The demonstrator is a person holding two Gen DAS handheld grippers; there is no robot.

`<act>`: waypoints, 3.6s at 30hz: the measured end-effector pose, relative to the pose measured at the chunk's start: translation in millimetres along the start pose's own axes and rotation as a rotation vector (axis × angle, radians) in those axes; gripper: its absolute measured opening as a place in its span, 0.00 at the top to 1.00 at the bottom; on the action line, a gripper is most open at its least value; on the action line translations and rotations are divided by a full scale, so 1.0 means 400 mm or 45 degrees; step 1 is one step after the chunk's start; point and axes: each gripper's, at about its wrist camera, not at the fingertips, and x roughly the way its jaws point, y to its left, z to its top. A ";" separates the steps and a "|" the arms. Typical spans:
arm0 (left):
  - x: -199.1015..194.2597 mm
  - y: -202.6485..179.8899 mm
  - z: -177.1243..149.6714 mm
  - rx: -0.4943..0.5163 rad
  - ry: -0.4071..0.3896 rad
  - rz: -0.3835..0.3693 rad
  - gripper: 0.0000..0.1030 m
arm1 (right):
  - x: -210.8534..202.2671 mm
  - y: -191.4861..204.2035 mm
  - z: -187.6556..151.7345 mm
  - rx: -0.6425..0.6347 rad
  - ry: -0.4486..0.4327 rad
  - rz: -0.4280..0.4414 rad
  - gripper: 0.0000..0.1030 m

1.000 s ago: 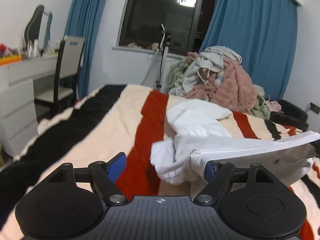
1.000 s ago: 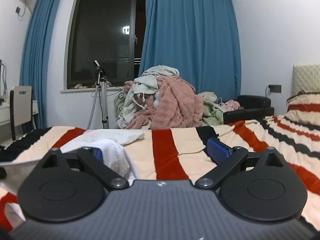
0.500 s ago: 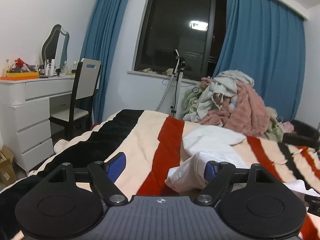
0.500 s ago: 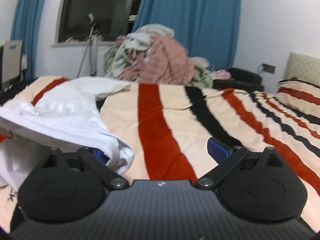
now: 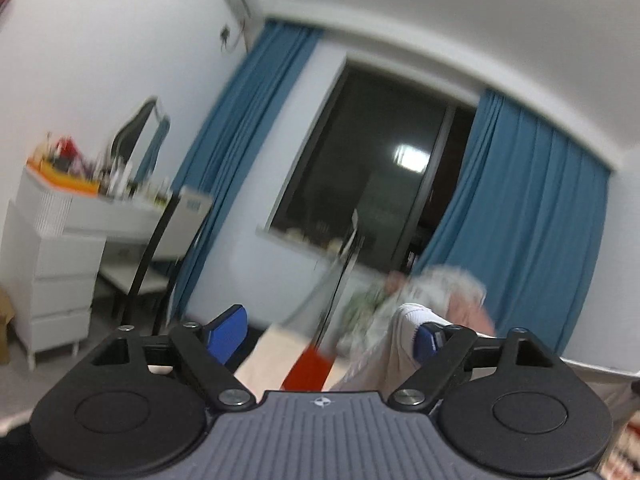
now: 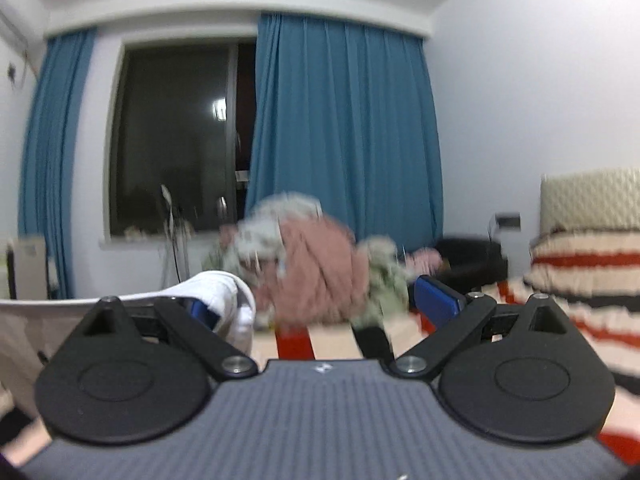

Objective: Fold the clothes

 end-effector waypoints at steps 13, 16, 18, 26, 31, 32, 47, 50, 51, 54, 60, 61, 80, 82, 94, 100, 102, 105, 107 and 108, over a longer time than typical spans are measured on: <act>-0.121 -0.327 0.650 0.056 -0.392 -0.149 0.02 | -0.087 -0.075 0.692 0.019 -0.372 0.082 0.04; -0.089 -0.385 0.712 0.087 -0.395 -0.168 0.00 | -0.042 -0.073 0.758 -0.023 -0.383 0.053 0.04; -0.039 -0.413 0.717 0.108 -0.362 -0.181 0.00 | 0.013 -0.076 0.778 -0.010 -0.348 0.062 0.04; 0.350 -0.440 0.473 0.213 -0.093 -0.133 0.00 | 0.386 -0.033 0.584 -0.100 -0.067 0.040 0.04; 0.704 -0.392 0.188 0.274 0.090 -0.049 0.00 | 0.716 0.046 0.316 -0.182 0.146 0.016 0.04; 0.775 -0.380 0.135 0.275 0.119 -0.040 0.00 | 0.781 0.063 0.263 -0.181 0.178 0.012 0.04; 1.639 -0.091 -0.749 0.481 0.865 0.013 0.04 | 1.479 0.217 -0.630 -0.321 0.914 0.129 0.04; 1.672 -0.079 -0.804 0.558 1.022 -0.089 0.04 | 1.487 0.267 -0.677 -0.497 1.005 0.226 0.05; 1.672 -0.085 -0.798 0.574 1.068 -0.120 0.04 | 1.484 0.277 -0.675 -0.511 1.019 0.252 0.05; 1.667 -0.103 -0.772 0.601 1.189 -0.219 0.02 | 1.462 0.288 -0.622 -0.449 1.006 0.356 0.05; 1.527 -0.137 -0.611 0.549 1.068 -0.305 0.01 | 1.317 0.277 -0.488 -0.281 0.897 0.447 0.05; 1.477 -0.137 -0.582 0.525 1.021 -0.304 0.01 | 1.285 0.269 -0.468 -0.249 0.869 0.442 0.05; 0.427 -0.028 -0.315 0.396 0.591 -0.169 0.01 | 0.338 0.051 -0.264 0.004 0.563 0.451 0.04; 0.358 -0.008 -0.318 0.370 0.577 -0.163 0.01 | 0.282 0.036 -0.273 0.024 0.542 0.451 0.04; 0.190 0.018 -0.311 0.337 0.553 -0.209 0.01 | 0.162 -0.002 -0.342 0.133 0.540 0.413 0.04; 0.243 0.041 -0.332 0.225 0.610 -0.168 0.02 | 0.165 -0.009 -0.369 0.159 0.539 0.436 0.04; 0.264 0.051 -0.344 0.218 0.623 -0.156 0.03 | 0.169 -0.011 -0.379 0.187 0.543 0.447 0.04; 0.288 0.065 -0.363 0.202 0.636 -0.140 0.03 | 0.179 -0.010 -0.390 0.210 0.539 0.457 0.05; 0.305 0.071 -0.375 0.187 0.648 -0.135 0.03 | 0.186 -0.007 -0.398 0.214 0.537 0.466 0.05; 0.312 0.074 -0.380 0.183 0.653 -0.133 0.03 | 0.190 -0.005 -0.402 0.218 0.536 0.471 0.05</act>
